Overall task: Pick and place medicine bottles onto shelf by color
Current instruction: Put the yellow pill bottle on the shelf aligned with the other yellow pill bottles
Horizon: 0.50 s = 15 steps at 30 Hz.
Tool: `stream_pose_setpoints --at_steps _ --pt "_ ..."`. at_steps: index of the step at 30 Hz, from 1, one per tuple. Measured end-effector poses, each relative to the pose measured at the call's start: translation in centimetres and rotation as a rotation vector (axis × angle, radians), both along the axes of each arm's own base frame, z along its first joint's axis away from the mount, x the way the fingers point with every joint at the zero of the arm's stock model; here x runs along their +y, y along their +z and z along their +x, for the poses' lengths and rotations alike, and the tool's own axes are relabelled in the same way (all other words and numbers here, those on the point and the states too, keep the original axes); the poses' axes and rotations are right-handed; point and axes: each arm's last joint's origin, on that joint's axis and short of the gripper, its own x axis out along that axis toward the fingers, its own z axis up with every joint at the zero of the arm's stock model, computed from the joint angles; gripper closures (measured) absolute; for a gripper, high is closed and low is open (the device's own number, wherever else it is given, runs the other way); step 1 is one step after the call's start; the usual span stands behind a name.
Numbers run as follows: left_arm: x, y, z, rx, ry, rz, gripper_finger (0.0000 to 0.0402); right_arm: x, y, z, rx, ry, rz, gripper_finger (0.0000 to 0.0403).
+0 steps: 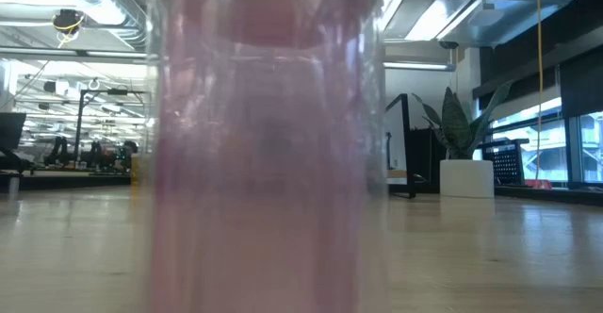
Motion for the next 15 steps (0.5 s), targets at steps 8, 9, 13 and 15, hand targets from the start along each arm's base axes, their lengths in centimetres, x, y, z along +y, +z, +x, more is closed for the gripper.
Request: stream_pose_setpoints --at_steps 8,9,13,15 --pt "0.0 0.0 0.0 0.001 0.0 0.001 0.0201 -1.7 0.4 3.8 0.009 -0.134 0.015 0.0287" --pt "0.0 0.0 0.0 0.002 0.0 0.001 0.0201 -2.0 0.6 4.5 0.014 -0.155 0.025 0.0289" --pt "0.0 0.0 0.0 0.004 -0.001 0.001 0.0201 -3.3 1.3 7.0 0.013 -0.207 0.05 0.0286" --pt "0.0 0.0 0.0 0.004 -0.002 0.003 0.0201 -3.9 1.8 8.2 -0.003 -0.2 0.061 0.0285"
